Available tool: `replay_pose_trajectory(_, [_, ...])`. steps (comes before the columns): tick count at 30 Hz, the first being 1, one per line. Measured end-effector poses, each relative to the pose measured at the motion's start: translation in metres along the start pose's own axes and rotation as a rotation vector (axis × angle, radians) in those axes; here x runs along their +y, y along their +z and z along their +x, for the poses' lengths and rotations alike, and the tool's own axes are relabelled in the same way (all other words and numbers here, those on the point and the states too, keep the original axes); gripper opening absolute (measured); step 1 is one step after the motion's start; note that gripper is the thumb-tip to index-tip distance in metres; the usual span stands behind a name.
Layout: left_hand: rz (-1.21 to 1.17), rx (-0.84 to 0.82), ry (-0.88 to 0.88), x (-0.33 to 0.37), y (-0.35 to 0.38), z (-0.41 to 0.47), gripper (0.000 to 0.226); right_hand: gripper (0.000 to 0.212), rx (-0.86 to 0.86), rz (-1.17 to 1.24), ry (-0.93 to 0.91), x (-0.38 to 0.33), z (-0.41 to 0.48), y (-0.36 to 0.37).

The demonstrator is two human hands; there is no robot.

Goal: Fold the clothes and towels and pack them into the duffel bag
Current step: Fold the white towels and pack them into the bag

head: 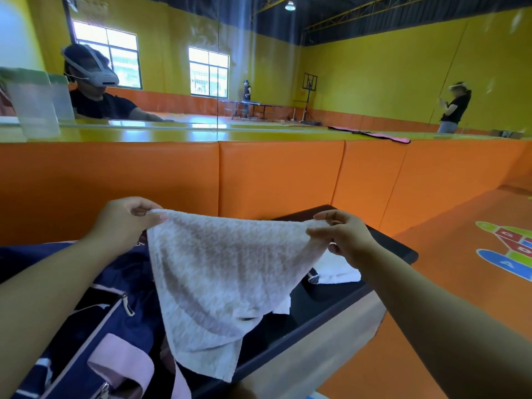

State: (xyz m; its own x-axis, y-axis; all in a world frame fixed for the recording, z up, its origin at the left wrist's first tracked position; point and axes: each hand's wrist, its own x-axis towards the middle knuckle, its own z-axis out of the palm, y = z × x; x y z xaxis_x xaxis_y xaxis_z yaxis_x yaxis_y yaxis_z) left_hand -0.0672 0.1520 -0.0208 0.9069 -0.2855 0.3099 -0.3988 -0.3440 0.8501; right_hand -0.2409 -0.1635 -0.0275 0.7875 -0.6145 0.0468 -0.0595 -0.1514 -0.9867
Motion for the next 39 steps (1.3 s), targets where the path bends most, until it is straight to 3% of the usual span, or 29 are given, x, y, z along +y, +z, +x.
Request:
replay_pose_trajectory(6, [-0.105,0.022,0.020,0.026,-0.011,0.013,0.007,0.032,-0.006,0.075,-0.080,-0.038,-0.010,-0.013])
replay_pose_trajectory(18, [-0.352,0.111,-0.046,0.094,-0.039,0.033,0.018,0.035,0.245,-0.221,-0.445,-0.124,-0.008,-0.039])
replay_pose_trajectory(23, [-0.270,0.153,0.056,0.116,-0.054,0.028,0.035,0.037,0.267,-0.305,-0.435,-0.153,-0.023,-0.055])
replay_pose_trajectory(29, [-0.005,0.218,0.188,0.131,-0.063,0.006,0.038,0.022,0.296,-0.473,-0.443,-0.162,-0.039,-0.065])
replay_pose_trajectory(36, [0.029,0.302,0.295,0.134,-0.082,-0.014,0.027,0.017,0.124,-0.210,-0.451,-0.165,-0.064,-0.068])
replay_pose_trajectory(39, [0.022,0.318,0.306,0.135,-0.085,-0.018,0.025,0.015,0.129,-0.261,-0.431,-0.163,-0.065,-0.061])
